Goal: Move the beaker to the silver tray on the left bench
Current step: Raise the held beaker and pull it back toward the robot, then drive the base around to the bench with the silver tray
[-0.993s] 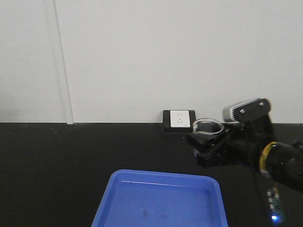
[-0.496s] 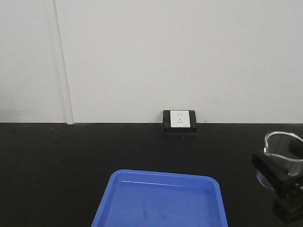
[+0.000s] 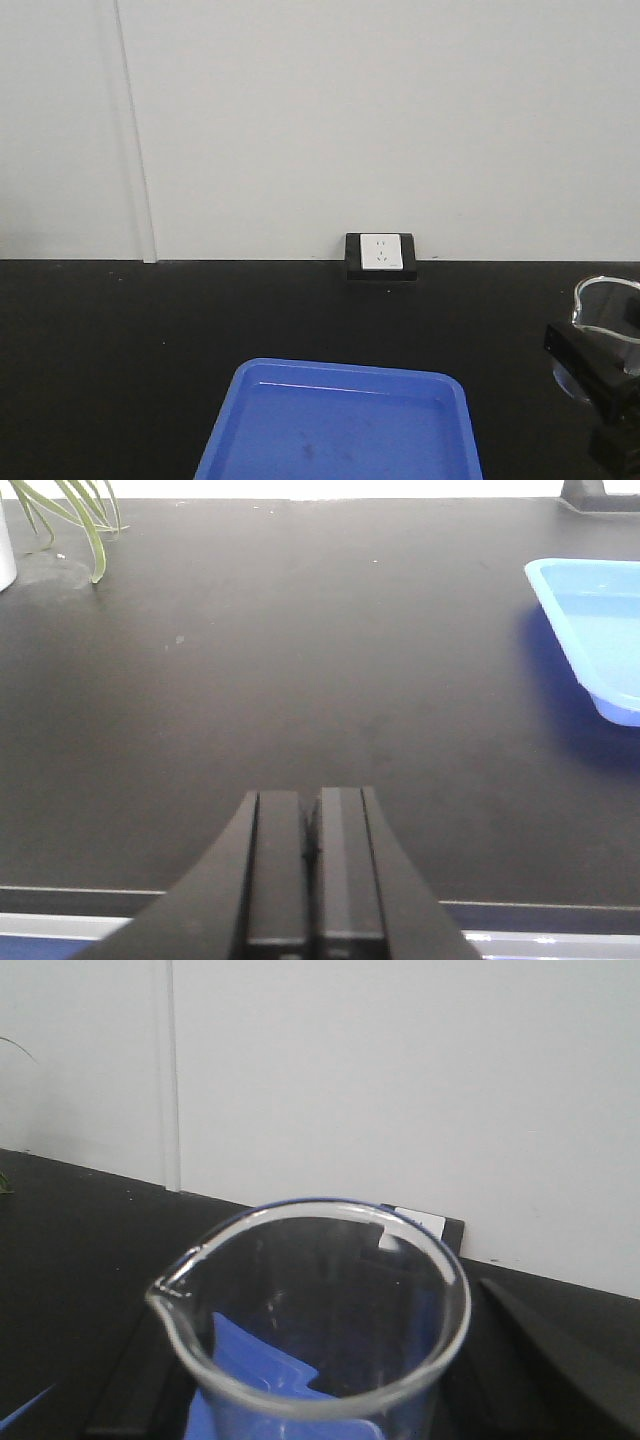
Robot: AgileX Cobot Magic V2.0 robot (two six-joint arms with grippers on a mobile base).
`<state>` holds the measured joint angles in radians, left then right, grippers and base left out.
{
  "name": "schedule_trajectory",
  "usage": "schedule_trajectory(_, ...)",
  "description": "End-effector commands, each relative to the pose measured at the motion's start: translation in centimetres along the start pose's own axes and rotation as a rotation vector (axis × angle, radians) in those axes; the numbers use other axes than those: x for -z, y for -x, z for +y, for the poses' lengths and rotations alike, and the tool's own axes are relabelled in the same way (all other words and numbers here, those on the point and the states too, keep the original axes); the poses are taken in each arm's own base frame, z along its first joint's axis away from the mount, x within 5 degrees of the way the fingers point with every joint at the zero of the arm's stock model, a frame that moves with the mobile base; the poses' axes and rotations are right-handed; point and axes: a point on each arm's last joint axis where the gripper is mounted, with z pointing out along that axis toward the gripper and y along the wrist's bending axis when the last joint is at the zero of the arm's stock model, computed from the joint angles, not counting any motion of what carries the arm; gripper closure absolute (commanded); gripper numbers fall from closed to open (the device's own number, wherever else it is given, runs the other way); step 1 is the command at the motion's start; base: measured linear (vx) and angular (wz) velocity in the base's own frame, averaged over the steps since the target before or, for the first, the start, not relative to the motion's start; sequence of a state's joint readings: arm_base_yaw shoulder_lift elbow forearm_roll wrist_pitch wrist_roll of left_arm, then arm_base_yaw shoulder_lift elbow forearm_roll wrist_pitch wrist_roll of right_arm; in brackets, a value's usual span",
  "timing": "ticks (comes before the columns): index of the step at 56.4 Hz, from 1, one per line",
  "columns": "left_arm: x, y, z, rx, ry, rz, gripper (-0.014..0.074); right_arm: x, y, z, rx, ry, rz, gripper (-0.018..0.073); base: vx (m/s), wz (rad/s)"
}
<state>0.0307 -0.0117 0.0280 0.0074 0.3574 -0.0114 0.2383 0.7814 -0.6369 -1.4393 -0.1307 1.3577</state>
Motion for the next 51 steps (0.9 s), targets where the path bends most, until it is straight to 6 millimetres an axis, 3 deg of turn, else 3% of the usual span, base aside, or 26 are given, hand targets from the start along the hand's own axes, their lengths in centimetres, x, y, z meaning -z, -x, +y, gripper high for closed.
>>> schedule_trajectory(1,-0.19,-0.13,-0.05,0.011,-0.008,-0.065,0.0595,0.31,1.19,-0.12,0.002,-0.009,-0.039,0.0566,0.00,0.02)
schedule_trajectory(51,-0.19,-0.13,-0.05,0.011,-0.008,-0.065,0.0595,0.31,1.19,-0.12,0.002,-0.009,-0.039,0.0566,-0.09,-0.01)
